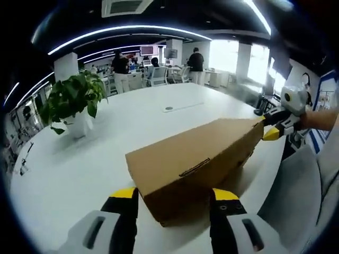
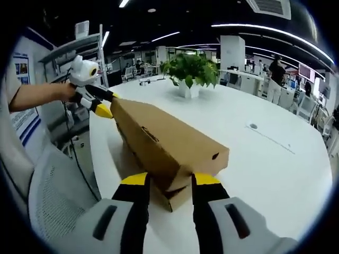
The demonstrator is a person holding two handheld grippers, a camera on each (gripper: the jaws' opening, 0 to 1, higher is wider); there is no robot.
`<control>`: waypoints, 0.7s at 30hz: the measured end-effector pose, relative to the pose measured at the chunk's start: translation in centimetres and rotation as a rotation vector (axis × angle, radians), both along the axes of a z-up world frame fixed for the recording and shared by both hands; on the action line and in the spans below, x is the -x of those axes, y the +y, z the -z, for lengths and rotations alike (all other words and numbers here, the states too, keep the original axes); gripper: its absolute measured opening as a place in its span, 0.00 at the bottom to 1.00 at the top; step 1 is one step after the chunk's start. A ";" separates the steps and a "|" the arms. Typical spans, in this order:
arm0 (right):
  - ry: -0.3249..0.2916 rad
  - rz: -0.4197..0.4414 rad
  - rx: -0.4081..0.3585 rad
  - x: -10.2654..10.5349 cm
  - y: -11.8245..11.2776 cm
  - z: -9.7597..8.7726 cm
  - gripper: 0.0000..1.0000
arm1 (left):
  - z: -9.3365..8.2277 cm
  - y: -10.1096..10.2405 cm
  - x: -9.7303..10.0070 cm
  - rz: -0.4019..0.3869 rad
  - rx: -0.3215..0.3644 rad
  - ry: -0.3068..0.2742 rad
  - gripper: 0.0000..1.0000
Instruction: Operate the shoe box by opening the lid, removing the specified soft item, and placing it in the target area until the item is outside and the box remains undamaged.
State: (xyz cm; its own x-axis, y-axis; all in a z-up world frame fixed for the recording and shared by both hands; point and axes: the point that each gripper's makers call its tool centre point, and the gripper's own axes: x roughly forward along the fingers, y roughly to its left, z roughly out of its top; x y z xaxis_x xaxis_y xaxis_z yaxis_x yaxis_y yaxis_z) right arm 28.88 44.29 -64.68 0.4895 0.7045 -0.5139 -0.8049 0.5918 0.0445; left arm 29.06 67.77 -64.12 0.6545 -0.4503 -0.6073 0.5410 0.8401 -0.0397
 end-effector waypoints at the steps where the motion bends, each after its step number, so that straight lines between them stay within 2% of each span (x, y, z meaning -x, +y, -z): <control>1: -0.006 -0.001 -0.004 -0.1 0.0 -0.3 0.28 | -0.4 0.1 -0.2 -0.004 -0.005 -0.018 0.55; 5: -0.027 0.009 -0.020 -0.8 0.0 -1.6 0.27 | -1.4 0.2 -1.0 -0.013 0.008 -0.046 0.54; 9: -0.054 0.030 -0.029 -1.9 -0.1 -2.8 0.24 | -2.8 0.5 -2.2 -0.036 0.020 -0.077 0.49; 12: -0.065 0.056 -0.055 -2.8 -0.1 -3.8 0.25 | -3.3 0.7 -2.9 -0.045 0.018 -0.096 0.46; 21: -0.107 0.078 -0.071 -4.9 -0.1 -5.4 0.24 | -4.7 1.6 -5.5 -0.079 0.001 -0.148 0.35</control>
State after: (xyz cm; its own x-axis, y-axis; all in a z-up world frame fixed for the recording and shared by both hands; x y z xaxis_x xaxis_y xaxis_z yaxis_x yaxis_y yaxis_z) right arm 33.75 44.18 -59.32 0.5936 0.6948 -0.4061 -0.7590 0.6510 0.0044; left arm 34.52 69.33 -59.39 0.7701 -0.3948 -0.5011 0.4736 0.8801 0.0345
